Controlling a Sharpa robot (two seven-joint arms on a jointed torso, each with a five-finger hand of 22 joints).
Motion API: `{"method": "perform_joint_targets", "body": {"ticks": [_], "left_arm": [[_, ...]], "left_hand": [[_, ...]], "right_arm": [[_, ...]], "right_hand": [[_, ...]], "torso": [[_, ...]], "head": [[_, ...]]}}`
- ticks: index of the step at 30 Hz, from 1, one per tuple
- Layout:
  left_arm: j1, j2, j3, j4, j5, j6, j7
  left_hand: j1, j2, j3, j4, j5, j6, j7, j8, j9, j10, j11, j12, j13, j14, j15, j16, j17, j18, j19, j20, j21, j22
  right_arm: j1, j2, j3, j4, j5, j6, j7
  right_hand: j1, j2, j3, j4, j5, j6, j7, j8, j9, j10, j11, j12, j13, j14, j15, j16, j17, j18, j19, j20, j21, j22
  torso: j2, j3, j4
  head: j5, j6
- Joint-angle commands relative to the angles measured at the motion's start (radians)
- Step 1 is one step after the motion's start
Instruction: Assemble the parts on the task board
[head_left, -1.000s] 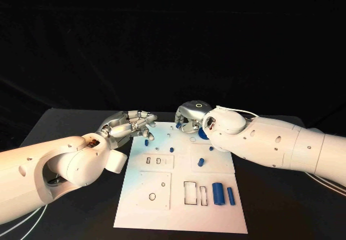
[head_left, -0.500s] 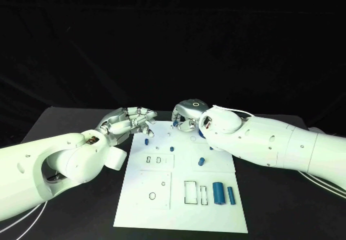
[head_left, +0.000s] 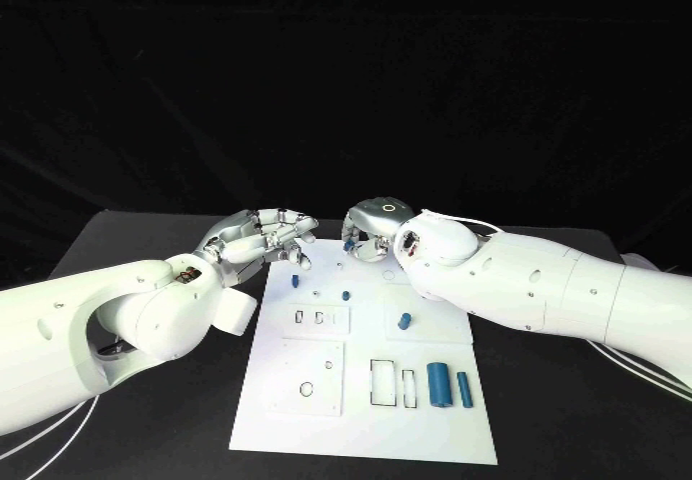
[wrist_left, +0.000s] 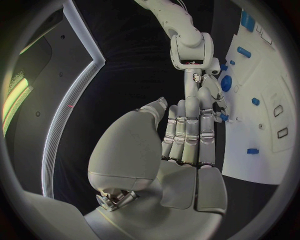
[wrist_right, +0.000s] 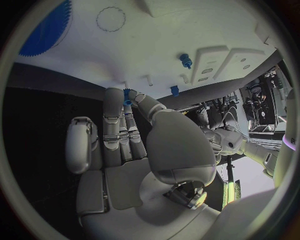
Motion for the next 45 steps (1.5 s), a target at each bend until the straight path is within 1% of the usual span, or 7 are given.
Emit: {"method": "perform_joint_targets", "body": {"ticks": [1,25,30,33,36,41,45], "left_arm": [[0.003,0.003,0.001,0.004,0.001,0.009,0.005],[0.010,0.004,0.001,0.004,0.001,0.009,0.002],[0.011,0.003,0.001,0.004,0.001,0.010,0.002],[0.011,0.003,0.001,0.004,0.001,0.010,0.002],[0.011,0.003,0.001,0.004,0.001,0.010,0.003],[0.011,0.002,0.000,0.002,0.001,0.010,0.003],[0.011,0.001,0.000,-0.002,0.002,0.011,0.003]], "left_hand": [[0.008,-0.005,0.002,-0.006,0.001,-0.005,-0.001,-0.004,-0.001,-0.004,0.002,-0.005,-0.001,0.007,-0.001,-0.004,-0.001,0.004,-0.005,0.004,0.005,-0.001],[0.008,-0.006,0.003,-0.007,0.000,-0.005,-0.001,-0.005,-0.002,-0.003,0.003,-0.007,-0.004,0.007,-0.001,-0.004,-0.002,0.004,-0.006,0.004,0.006,-0.001],[0.008,-0.006,0.003,-0.007,0.000,-0.004,0.000,-0.005,-0.003,-0.003,0.003,-0.007,-0.005,0.007,-0.001,-0.004,-0.002,0.004,-0.006,0.004,0.006,-0.001],[0.008,-0.006,0.003,-0.007,0.000,-0.004,0.000,-0.005,-0.003,-0.003,0.003,-0.007,-0.005,0.007,-0.001,-0.004,-0.002,0.004,-0.006,0.004,0.006,-0.001],[0.008,-0.006,0.003,-0.007,0.000,-0.004,0.000,-0.005,-0.003,-0.003,0.003,-0.007,-0.005,0.007,-0.001,-0.004,-0.002,0.004,-0.006,0.004,0.006,-0.001],[0.008,-0.006,0.003,-0.007,0.000,-0.004,0.000,-0.005,-0.003,-0.003,0.003,-0.007,-0.005,0.007,-0.001,-0.004,-0.002,0.004,-0.006,0.004,0.006,-0.001],[0.008,-0.006,0.003,-0.007,0.000,-0.004,0.000,-0.005,-0.003,-0.003,0.003,-0.007,-0.005,0.007,-0.001,-0.004,-0.002,0.004,-0.006,0.004,0.006,-0.001]], "right_arm": [[-0.001,0.007,0.001,-0.008,-0.001,-0.008,0.001],[-0.014,0.034,0.000,-0.046,0.006,0.035,-0.003],[-0.014,0.037,0.000,-0.057,0.011,0.018,0.004],[-0.014,0.038,0.000,-0.059,0.013,0.011,0.011],[-0.014,0.037,0.000,-0.058,0.014,0.007,0.014],[-0.013,0.002,0.001,-0.015,0.015,-0.011,0.013],[-0.007,-0.070,0.006,0.062,0.044,-0.030,0.012]], "right_hand": [[0.002,-0.010,0.004,0.000,0.005,0.005,0.001,0.006,0.000,0.007,0.000,0.003,0.000,-0.005,-0.005,0.004,0.001,-0.012,0.002,-0.002,0.005,0.000],[-0.009,-0.020,0.010,0.011,0.001,-0.009,0.005,-0.005,0.002,-0.005,0.005,-0.010,-0.008,-0.011,-0.001,0.001,-0.007,-0.010,-0.006,0.001,-0.001,-0.009],[-0.033,-0.064,-0.001,0.028,-0.048,-0.151,0.038,-0.062,-0.029,-0.095,0.035,-0.057,-0.033,-0.036,0.023,-0.025,-0.033,0.006,-0.062,0.019,-0.050,-0.085],[-0.026,-0.080,-0.035,0.040,-0.061,-0.236,0.009,-0.060,-0.054,-0.159,0.042,-0.069,-0.046,-0.052,0.030,-0.041,-0.044,0.021,-0.107,0.029,-0.095,-0.148],[-0.020,-0.082,-0.049,0.045,-0.060,-0.237,0.006,-0.058,-0.057,-0.169,0.044,-0.066,-0.048,-0.052,0.031,-0.043,-0.047,0.021,-0.109,0.031,-0.100,-0.151],[-0.009,-0.077,-0.068,0.055,-0.048,-0.213,0.000,-0.050,-0.056,-0.170,0.042,-0.047,-0.049,-0.046,0.029,-0.043,-0.051,0.020,-0.103,0.032,-0.100,-0.144],[-0.004,-0.072,-0.079,0.067,-0.027,-0.176,0.013,-0.042,-0.055,-0.136,0.033,-0.013,-0.045,-0.038,0.023,-0.042,-0.054,0.017,-0.086,0.027,-0.090,-0.123]], "torso": [[0.002,-0.0002,0.0007],[0.003,-0.0001,-0.0005],[0.004,-0.0004,-0.0015],[0.003,-0.0003,-0.0011],[0.003,-0.0002,-0.0009],[0.001,0.0006,-0.0027],[-0.002,0.0043,-0.0095]], "head": [[0.001,0.000],[0.005,-0.007],[0.007,-0.006],[0.007,-0.006],[0.006,-0.006],[0.008,-0.006],[0.016,-0.005]]}}
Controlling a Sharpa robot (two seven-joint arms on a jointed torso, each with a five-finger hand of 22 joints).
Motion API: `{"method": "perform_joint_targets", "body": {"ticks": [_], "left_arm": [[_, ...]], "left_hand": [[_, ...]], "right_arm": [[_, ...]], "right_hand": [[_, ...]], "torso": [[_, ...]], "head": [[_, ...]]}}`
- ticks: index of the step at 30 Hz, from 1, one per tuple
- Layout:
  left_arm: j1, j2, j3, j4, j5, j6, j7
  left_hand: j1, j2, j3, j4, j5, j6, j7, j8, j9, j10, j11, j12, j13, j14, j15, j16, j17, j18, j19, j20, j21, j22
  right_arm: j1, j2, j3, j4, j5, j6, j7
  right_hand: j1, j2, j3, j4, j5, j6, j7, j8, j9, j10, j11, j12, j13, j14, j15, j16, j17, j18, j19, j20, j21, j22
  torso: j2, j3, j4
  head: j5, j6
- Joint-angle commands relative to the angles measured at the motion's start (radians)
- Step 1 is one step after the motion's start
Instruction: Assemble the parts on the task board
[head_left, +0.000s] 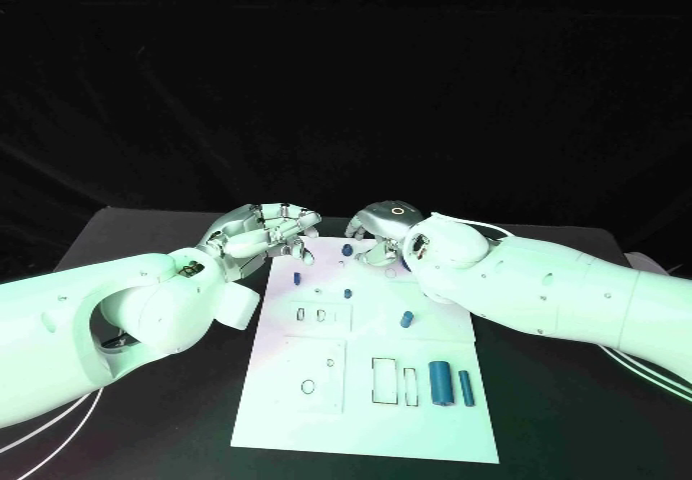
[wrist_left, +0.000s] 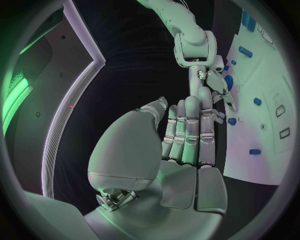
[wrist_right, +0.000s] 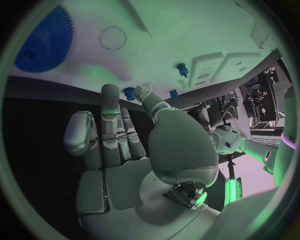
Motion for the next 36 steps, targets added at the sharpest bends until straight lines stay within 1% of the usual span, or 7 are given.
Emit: {"method": "perform_joint_targets", "body": {"ticks": [1,6,9,12,15,21,36], "left_arm": [[0.002,0.001,0.000,-0.003,0.002,0.014,0.004],[0.002,0.003,0.000,-0.008,0.004,0.027,-0.003],[0.001,0.007,0.000,-0.012,0.004,0.031,-0.005],[0.001,0.011,0.000,-0.017,0.004,0.035,-0.007],[0.001,0.014,0.000,-0.020,0.004,0.037,-0.008],[0.001,0.018,0.000,-0.026,0.004,0.039,-0.008],[0.001,0.018,0.000,-0.028,0.004,0.038,-0.009]], "left_hand": [[0.004,-0.003,-0.001,-0.004,0.000,-0.005,0.000,-0.005,-0.002,-0.003,0.003,-0.003,-0.001,0.007,-0.001,-0.004,-0.001,0.004,-0.006,0.004,0.006,-0.002],[0.003,-0.003,-0.001,-0.003,0.000,-0.004,0.000,-0.006,-0.003,-0.003,0.004,-0.004,-0.003,0.007,-0.001,-0.004,-0.002,0.004,-0.006,0.004,0.006,-0.002],[0.003,-0.003,-0.001,-0.003,0.000,-0.004,0.000,-0.006,-0.003,-0.003,0.004,-0.004,-0.003,0.007,-0.001,-0.004,-0.002,0.004,-0.006,0.004,0.006,-0.002],[0.003,-0.003,-0.001,-0.003,0.000,-0.004,0.000,-0.006,-0.003,-0.003,0.004,-0.004,-0.003,0.007,-0.001,-0.004,-0.002,0.004,-0.006,0.004,0.006,-0.002],[0.003,-0.003,-0.001,-0.003,0.000,-0.004,0.000,-0.006,-0.003,-0.003,0.004,-0.004,-0.003,0.007,-0.001,-0.004,-0.002,0.004,-0.006,0.004,0.006,-0.002],[0.002,-0.005,-0.001,-0.004,0.000,-0.005,0.001,-0.006,-0.004,-0.003,0.004,-0.006,-0.004,0.007,0.000,-0.005,-0.002,0.004,-0.006,0.005,0.006,-0.002],[0.002,-0.005,-0.001,-0.004,0.000,-0.005,0.001,-0.006,-0.004,-0.003,0.004,-0.006,-0.004,0.007,0.000,-0.005,-0.002,0.004,-0.006,0.005,0.006,-0.002]], "right_arm": [[0.009,-0.056,0.005,0.058,0.047,-0.038,0.005],[0.020,-0.182,0.015,0.171,0.185,-0.041,0.007],[0.023,-0.250,0.018,0.220,0.262,-0.014,-0.006],[0.024,-0.305,0.020,0.249,0.325,0.023,-0.019],[0.024,-0.345,0.020,0.264,0.360,0.049,-0.029],[0.019,-0.379,0.020,0.252,0.398,0.069,-0.036],[0.010,-0.294,0.018,0.142,0.413,0.077,-0.034]], "right_hand": [[0.007,0.002,-0.007,0.008,0.011,0.023,0.007,0.010,0.002,0.038,-0.009,0.026,0.005,0.011,-0.009,-0.002,-0.002,-0.001,0.018,-0.005,0.011,0.017],[-0.007,0.001,-0.006,0.030,0.037,0.075,0.012,0.026,0.005,0.146,-0.026,0.089,0.022,0.021,-0.022,0.007,0.000,-0.007,0.039,-0.018,0.028,0.048],[-0.024,-0.020,-0.027,0.039,0.070,0.089,0.015,0.034,0.007,0.231,-0.036,0.150,0.054,0.032,-0.029,0.032,0.023,-0.012,0.055,-0.023,0.042,0.072],[-0.034,-0.040,-0.076,0.053,0.093,0.087,0.001,0.053,0.014,0.278,-0.055,0.274,0.149,0.077,-0.045,0.248,0.257,-0.022,0.088,-0.039,0.074,0.124],[-0.028,-0.036,-0.126,0.071,0.112,0.059,-0.006,0.087,0.028,0.205,-0.058,0.454,0.317,0.087,-0.045,0.404,0.429,-0.032,0.116,-0.045,0.102,0.169],[-0.014,-0.019,-0.174,0.100,0.119,0.003,0.005,0.141,0.047,0.168,-0.052,0.723,0.613,0.089,-0.039,0.547,0.592,-0.039,0.138,-0.038,0.123,0.210],[0.002,-0.013,-0.188,0.110,0.125,-0.047,0.012,0.163,0.051,0.150,-0.043,0.772,0.680,0.094,-0.034,0.603,0.657,-0.045,0.155,-0.032,0.139,0.239]], "torso": [[-0.006,0.0049,-0.0088],[-0.015,0.0084,-0.0181],[-0.019,0.0103,-0.0200],[-0.024,0.0127,-0.0233],[-0.025,0.0152,-0.0263],[-0.027,0.0173,-0.0308],[-0.018,0.0161,-0.0213]], "head": [[0.008,0.001],[0.005,0.002],[0.000,0.003],[-0.005,0.001],[-0.007,-0.001],[-0.008,-0.001],[-0.013,-0.003]]}}
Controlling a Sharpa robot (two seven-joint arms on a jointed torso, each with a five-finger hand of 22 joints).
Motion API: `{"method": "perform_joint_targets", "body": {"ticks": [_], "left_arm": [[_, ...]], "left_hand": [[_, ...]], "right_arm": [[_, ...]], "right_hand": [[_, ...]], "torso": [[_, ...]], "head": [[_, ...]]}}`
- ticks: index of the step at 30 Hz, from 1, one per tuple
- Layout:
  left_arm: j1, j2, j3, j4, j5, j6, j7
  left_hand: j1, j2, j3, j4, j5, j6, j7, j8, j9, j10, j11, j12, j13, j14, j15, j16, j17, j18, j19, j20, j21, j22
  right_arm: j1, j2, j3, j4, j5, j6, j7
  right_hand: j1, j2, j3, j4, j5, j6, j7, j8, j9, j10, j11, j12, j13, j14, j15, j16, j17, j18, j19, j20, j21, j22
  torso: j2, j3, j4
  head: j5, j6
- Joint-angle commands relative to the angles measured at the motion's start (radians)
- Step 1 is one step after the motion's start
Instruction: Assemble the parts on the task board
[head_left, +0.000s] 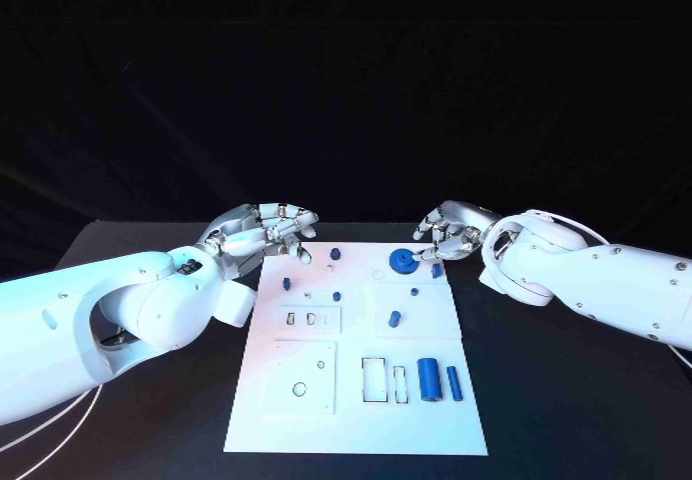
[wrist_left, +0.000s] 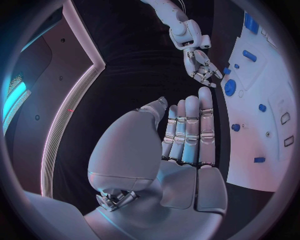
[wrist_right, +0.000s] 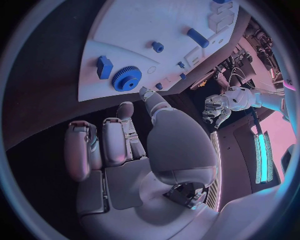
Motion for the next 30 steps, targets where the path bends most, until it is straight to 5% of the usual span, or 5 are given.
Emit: {"method": "perform_joint_targets", "body": {"ticks": [1,18,30], "left_arm": [[0.001,0.001,0.000,0.001,0.003,0.021,0.004],[0.001,-0.001,0.000,0.005,0.003,0.020,0.003],[0.001,-0.004,0.000,0.005,0.003,0.019,0.001]], "left_hand": [[0.002,-0.005,-0.001,-0.004,0.000,-0.005,0.001,-0.007,-0.001,-0.003,0.004,-0.006,-0.001,0.007,0.000,-0.005,-0.002,0.004,-0.003,0.001,0.006,-0.001],[0.002,-0.005,-0.001,-0.004,0.000,-0.005,0.001,-0.007,-0.001,-0.003,0.004,-0.006,-0.001,0.007,0.000,-0.005,-0.002,0.004,-0.003,0.001,0.006,-0.001],[0.002,-0.005,-0.001,-0.004,0.000,-0.005,0.001,-0.007,-0.001,-0.003,0.004,-0.006,-0.001,0.007,0.000,-0.005,-0.002,0.004,-0.003,0.001,0.006,-0.001]], "right_arm": [[-0.003,0.017,-0.001,-0.021,0.009,0.019,-0.006],[-0.015,0.078,-0.004,-0.085,-0.030,0.053,-0.009],[-0.018,0.070,-0.004,-0.073,-0.060,0.076,-0.018]], "right_hand": [[0.010,-0.001,-0.006,0.001,0.004,-0.010,0.000,0.005,0.001,-0.003,0.003,0.005,0.002,0.046,0.007,0.008,0.004,-0.014,0.008,0.001,0.002,0.072],[0.012,0.001,-0.007,0.003,0.005,-0.021,0.002,0.009,0.001,-0.004,0.006,0.015,0.016,0.047,0.009,0.023,0.022,-0.015,0.012,0.003,0.006,0.079],[0.019,0.008,-0.039,0.018,0.011,-0.049,0.008,0.066,0.010,0.214,0.015,0.377,0.444,0.090,0.022,0.229,0.289,-0.027,0.044,0.014,0.038,0.134]], "torso": [[0.005,-0.0004,0.0037],[0.009,-0.0002,0.0047],[0.010,0.0009,0.0040]], "head": [[-0.001,0.000],[0.000,-0.007],[0.004,-0.011]]}}
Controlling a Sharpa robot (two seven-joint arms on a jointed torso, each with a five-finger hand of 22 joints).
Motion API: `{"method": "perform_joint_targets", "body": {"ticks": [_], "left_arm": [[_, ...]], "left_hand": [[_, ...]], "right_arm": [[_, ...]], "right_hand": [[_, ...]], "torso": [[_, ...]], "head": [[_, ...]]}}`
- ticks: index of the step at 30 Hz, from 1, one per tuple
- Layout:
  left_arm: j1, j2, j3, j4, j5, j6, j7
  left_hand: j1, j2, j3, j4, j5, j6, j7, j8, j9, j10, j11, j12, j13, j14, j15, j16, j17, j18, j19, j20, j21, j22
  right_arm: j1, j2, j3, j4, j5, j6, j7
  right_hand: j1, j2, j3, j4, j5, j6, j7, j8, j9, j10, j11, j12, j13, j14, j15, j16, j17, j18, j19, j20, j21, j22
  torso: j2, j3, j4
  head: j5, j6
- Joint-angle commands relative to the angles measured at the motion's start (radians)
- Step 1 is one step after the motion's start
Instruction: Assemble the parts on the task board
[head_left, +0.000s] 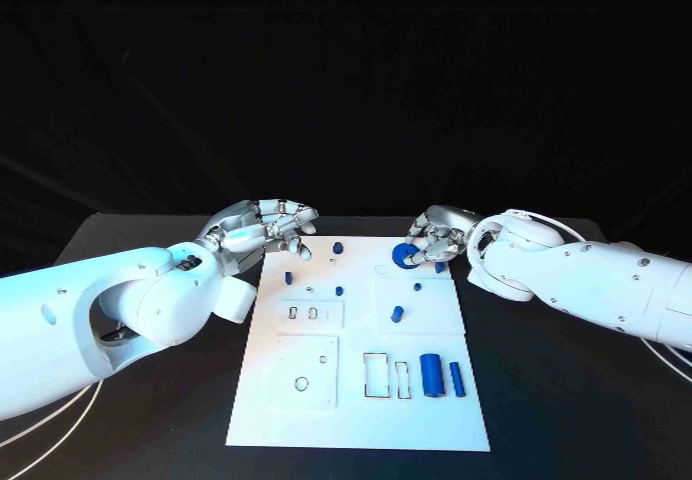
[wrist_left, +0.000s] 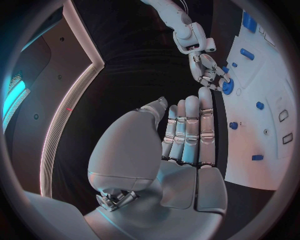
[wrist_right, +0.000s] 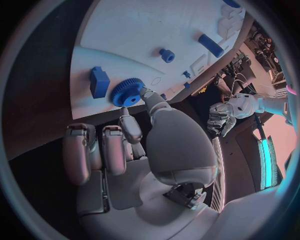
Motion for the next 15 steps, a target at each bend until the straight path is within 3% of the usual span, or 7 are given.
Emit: {"method": "perform_joint_targets", "body": {"ticks": [1,15], "left_arm": [[0.001,-0.001,0.000,0.002,0.002,0.019,0.004],[0.001,-0.001,0.000,0.003,0.002,0.018,0.003]], "left_hand": [[0.002,-0.005,-0.001,-0.004,0.000,-0.005,0.001,-0.007,-0.001,-0.003,0.004,-0.006,-0.001,0.007,0.000,-0.005,-0.001,0.004,-0.003,0.001,0.006,-0.001],[0.003,-0.005,0.000,-0.005,0.000,-0.005,0.001,-0.008,-0.003,-0.002,0.004,-0.008,-0.004,0.007,0.000,-0.005,-0.002,0.004,-0.003,0.001,0.006,-0.002]], "right_arm": [[0.000,-0.001,0.000,0.002,-0.031,0.025,-0.015],[-0.001,0.010,-0.001,-0.013,-0.054,0.041,-0.024]], "right_hand": [[0.006,0.002,-0.009,0.003,0.003,-0.011,0.001,0.008,0.001,0.025,0.003,0.041,0.050,0.091,0.008,0.019,0.192,-0.013,0.021,0.003,0.008,0.140],[0.013,0.010,-0.013,0.004,0.005,-0.014,0.003,0.022,0.002,0.040,0.005,0.070,0.085,0.094,0.011,0.032,0.210,-0.016,0.029,0.007,0.017,0.153]], "torso": [[0.000,0.0005,-0.0006],[0.002,0.0000,0.0007]], "head": [[0.001,0.000],[0.000,-0.003]]}}
